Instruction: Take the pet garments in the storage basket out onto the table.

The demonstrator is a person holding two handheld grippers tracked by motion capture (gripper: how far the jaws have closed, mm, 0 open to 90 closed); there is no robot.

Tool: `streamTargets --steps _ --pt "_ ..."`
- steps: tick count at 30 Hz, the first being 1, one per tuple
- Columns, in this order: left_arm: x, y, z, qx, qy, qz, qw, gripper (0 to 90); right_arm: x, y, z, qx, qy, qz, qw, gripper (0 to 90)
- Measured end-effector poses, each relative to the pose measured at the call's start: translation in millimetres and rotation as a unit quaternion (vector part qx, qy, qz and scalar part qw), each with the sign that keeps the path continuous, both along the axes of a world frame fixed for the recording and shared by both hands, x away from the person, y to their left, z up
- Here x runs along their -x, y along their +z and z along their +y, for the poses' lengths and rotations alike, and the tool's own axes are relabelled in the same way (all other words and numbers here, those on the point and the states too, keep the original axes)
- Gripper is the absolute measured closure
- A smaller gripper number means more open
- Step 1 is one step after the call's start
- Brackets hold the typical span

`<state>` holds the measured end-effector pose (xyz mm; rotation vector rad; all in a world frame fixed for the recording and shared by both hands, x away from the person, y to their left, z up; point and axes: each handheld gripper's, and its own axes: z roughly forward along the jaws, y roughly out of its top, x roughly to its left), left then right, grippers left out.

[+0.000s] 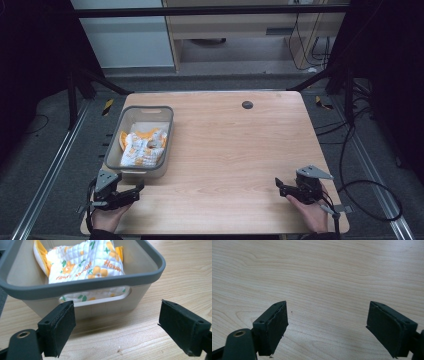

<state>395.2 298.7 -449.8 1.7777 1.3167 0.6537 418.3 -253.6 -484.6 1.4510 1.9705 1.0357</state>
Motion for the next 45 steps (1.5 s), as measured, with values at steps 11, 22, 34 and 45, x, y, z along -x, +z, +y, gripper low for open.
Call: streamTargets --steps 11,22,34,45 --pt "-2.0 12.2 2.9 -0.003 -0.002 0.0 1.0 16.3 0.7 0.3 -1.4 -0.002 0.0 -0.008 1.0 17.9" --pt "-8.2 27.0 7.4 -0.005 0.0 -0.006 1.0 16.9 1.1 0.6 -1.7 -0.004 0.002 -0.012 0.9999 17.9" --pt "-14.8 38.5 15.5 0.001 0.001 -0.009 1.0 16.8 0.8 0.3 1.1 -0.008 0.007 -0.012 0.9999 17.5" --pt "-20.2 49.6 15.9 0.0 -0.001 -0.02 0.9998 17.0 1.4 1.2 0.7 -0.01 0.004 -0.013 0.9999 17.6"
